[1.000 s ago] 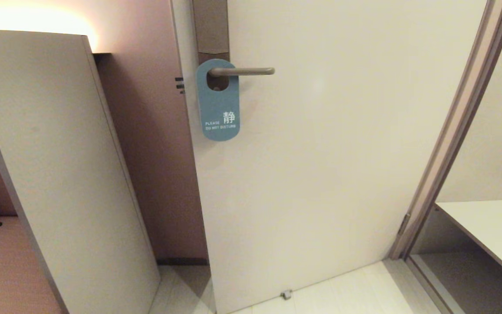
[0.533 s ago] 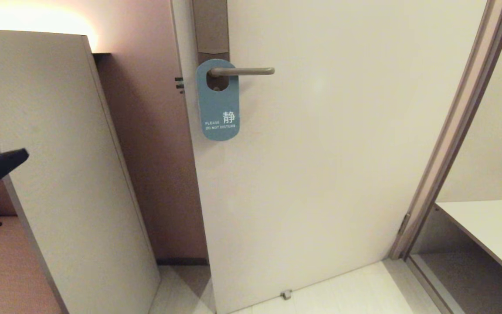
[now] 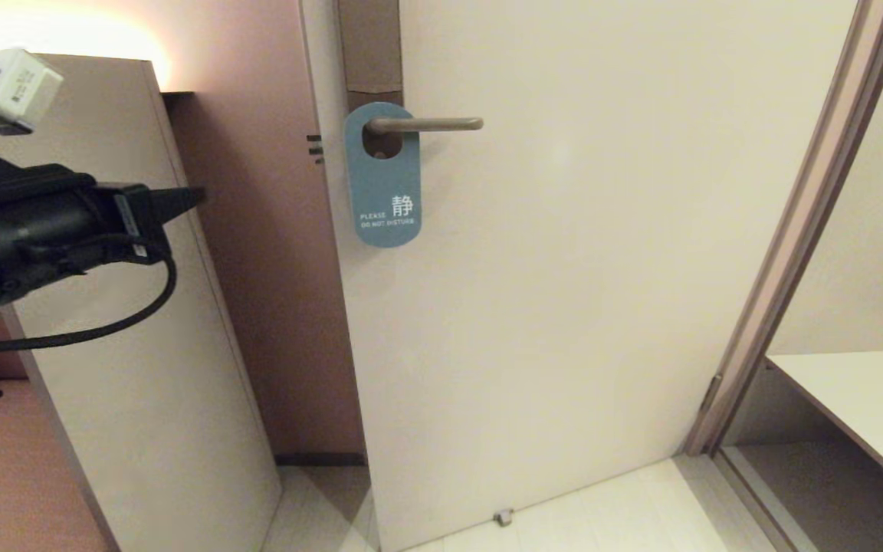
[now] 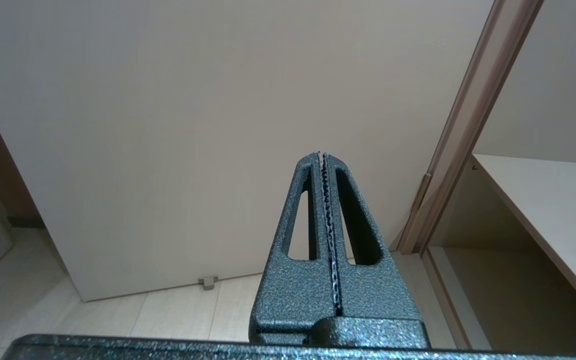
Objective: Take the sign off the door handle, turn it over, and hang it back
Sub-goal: Take down the sign
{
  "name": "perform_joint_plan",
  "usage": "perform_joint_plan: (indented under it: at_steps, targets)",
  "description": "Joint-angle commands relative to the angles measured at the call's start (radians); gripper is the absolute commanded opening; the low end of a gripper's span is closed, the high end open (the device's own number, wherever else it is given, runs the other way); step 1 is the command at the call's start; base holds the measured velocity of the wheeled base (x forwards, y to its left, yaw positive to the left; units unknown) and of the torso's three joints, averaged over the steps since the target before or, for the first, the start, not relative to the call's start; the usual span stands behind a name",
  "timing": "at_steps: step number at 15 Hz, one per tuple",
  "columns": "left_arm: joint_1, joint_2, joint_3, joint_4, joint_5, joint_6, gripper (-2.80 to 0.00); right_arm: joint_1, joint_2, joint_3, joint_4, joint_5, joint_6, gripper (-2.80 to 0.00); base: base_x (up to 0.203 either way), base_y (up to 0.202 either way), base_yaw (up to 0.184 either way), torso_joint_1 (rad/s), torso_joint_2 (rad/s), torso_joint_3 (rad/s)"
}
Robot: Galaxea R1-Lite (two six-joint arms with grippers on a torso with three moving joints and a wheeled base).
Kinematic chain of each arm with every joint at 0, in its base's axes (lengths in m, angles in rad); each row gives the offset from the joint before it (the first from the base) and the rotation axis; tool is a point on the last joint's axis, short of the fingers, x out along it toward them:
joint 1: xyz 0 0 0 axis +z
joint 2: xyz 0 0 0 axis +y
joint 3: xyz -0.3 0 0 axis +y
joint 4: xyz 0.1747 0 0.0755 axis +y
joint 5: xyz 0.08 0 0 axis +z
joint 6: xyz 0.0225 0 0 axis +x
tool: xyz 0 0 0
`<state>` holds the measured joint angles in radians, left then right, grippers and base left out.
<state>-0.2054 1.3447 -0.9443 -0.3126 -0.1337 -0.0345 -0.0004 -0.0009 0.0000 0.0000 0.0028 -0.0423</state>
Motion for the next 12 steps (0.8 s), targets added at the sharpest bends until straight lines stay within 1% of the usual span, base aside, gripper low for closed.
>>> perform_joint_plan:
  at_steps: [1, 4, 6, 9, 12]
  targets:
    - [-0.023, 0.075, -0.010, -0.020, -0.025, -0.001, -2.80, -0.001, 0.001, 0.000, 0.000, 0.000, -0.001, -2.80, 0.000, 0.000, 0.000, 0.000, 0.00, 0.000]
    - [-0.026, 0.135, -0.010, -0.110, -0.097, -0.004, -2.80, 0.000, 0.001, 0.000, 0.000, 0.000, -0.001, -2.80, 0.000, 0.000, 0.000, 0.000, 0.00, 0.000]
    - [-0.008, 0.171, -0.010, -0.142, -0.137, -0.004, -2.80, 0.000, 0.001, 0.000, 0.000, 0.000, -0.001, -2.80, 0.000, 0.000, 0.000, 0.000, 0.00, 0.000]
    - [-0.005, 0.203, -0.009, -0.165, -0.145, -0.009, -2.80, -0.001, 0.001, 0.000, 0.000, 0.000, -0.001, -2.80, 0.000, 0.000, 0.000, 0.000, 0.00, 0.000]
    - [-0.005, 0.221, -0.008, -0.205, -0.145, -0.049, -2.80, -0.001, 0.001, 0.000, 0.000, 0.000, -0.001, -2.80, 0.000, 0.000, 0.000, 0.000, 0.00, 0.000]
